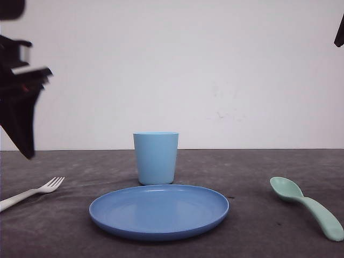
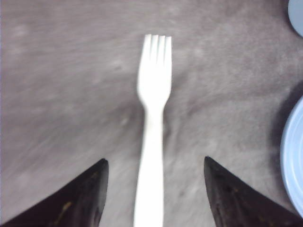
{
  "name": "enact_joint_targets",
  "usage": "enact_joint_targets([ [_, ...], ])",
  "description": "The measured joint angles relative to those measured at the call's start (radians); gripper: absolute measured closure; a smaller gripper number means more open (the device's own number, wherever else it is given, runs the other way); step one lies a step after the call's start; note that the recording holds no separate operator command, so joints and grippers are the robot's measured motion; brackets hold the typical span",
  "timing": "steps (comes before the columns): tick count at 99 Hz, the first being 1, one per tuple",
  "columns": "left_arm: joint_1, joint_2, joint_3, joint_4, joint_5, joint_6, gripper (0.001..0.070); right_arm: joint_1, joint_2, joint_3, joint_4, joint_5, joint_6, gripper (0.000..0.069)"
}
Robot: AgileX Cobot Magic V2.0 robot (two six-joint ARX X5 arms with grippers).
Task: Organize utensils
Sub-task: 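Lower the left gripper onto the white fork and grasp it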
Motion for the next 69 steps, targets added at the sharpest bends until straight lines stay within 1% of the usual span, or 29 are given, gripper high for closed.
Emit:
enact_joint_targets([
  [19,-0.042,0.080,0.000,0.064,-0.075,0.000,0.0327,0.000,0.000,0.000,0.000,0.000,0.000,0.0241],
  [25,-0.047,0.102,0.000,0.084,-0.092,0.000,0.0346,0.000,0.000,0.000,0.000,0.000,0.000,0.0241],
  [35,-0.049,0.140,0.000,0.095,-0.095,0.000,0.0390,0.000,0.000,0.000,0.000,0.000,0.000,0.0241],
  [54,-0.050,0.187,0.000,0.109,-0.096,0.000,0.0414,0.000,0.000,0.000,0.000,0.000,0.000,0.0241],
  [68,-0.050,0.213,0.002,0.124,-0.098,0.000,0.0501,0.000,0.000,0.000,0.000,0.000,0.000,0.0241],
  [69,-0.050,0.215,0.002,0.125,-0.098,0.000,0.0516,0.000,0.000,0.000,0.000,0.000,0.000,0.0241],
])
